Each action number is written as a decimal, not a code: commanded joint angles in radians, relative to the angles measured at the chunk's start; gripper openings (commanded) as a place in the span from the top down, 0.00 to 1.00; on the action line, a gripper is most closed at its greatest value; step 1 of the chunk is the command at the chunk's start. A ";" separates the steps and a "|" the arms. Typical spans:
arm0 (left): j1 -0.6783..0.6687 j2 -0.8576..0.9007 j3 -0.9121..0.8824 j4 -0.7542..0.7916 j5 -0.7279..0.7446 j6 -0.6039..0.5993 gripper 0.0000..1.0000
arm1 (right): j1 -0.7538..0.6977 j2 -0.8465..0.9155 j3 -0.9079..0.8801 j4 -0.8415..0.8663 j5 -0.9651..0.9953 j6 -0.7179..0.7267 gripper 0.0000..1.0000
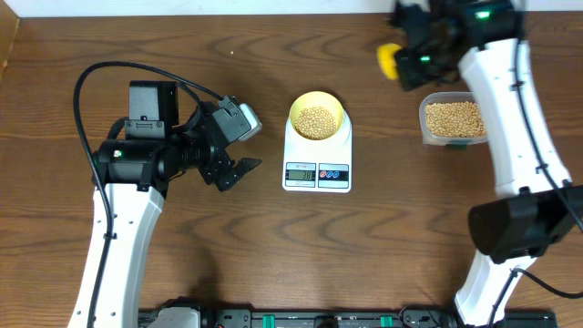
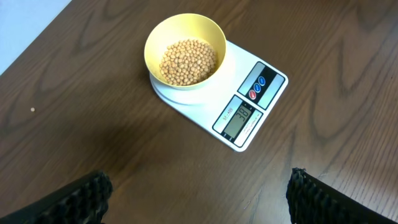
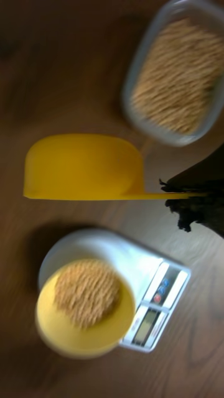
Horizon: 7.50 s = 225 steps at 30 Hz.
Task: Scoop item into bowl and weigh 50g on scale
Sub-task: 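Move the scoop back to the soybean tub, then dip the scoop into the tub and scoop more soybeans, then lift the filled scoop and carry it toward the yellow bowl, then tilt the yellow scoop with the right gripper to pour soybeans into bowl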
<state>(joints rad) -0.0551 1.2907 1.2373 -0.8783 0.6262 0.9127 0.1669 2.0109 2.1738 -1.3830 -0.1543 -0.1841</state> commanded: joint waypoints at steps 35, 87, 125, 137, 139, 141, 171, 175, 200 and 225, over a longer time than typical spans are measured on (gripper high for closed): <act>0.004 0.008 -0.007 -0.002 0.013 -0.010 0.08 | -0.261 -0.001 -0.268 -0.041 0.306 0.087 0.99; 0.004 0.008 -0.007 -0.002 0.013 -0.010 0.08 | -0.296 0.004 -0.499 0.262 -0.014 0.033 0.99; 0.004 0.008 -0.007 -0.002 0.013 -0.010 0.08 | -0.653 0.004 -0.500 0.076 -0.707 -0.158 0.99; 0.004 0.008 -0.007 -0.002 0.013 -0.010 0.08 | -0.650 0.004 -0.500 0.017 -0.801 -0.180 0.99; 0.004 0.008 -0.007 -0.002 0.013 -0.010 0.08 | -0.647 0.004 -0.500 0.014 -0.822 -0.180 0.99; 0.004 0.008 -0.007 -0.002 0.013 -0.010 0.08 | -0.642 0.004 -0.500 0.013 -0.837 -0.180 0.99; 0.004 0.008 -0.007 -0.002 0.013 -0.010 0.08 | -0.208 0.003 -0.472 0.256 -0.955 0.097 0.99; 0.004 0.008 -0.007 -0.002 0.013 -0.010 0.08 | -0.145 0.003 -0.436 0.311 -0.954 0.161 0.99; 0.004 0.008 -0.007 -0.002 0.013 -0.010 0.08 | 0.130 0.003 -0.302 0.347 -0.372 0.122 0.99; 0.004 0.008 -0.007 -0.002 0.013 -0.010 0.08 | 0.229 0.003 -0.280 0.330 -0.176 0.029 0.99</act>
<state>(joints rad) -0.0551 1.2907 1.2373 -0.8787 0.6262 0.9127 0.3935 2.0109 1.8652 -1.0473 -0.3393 -0.1307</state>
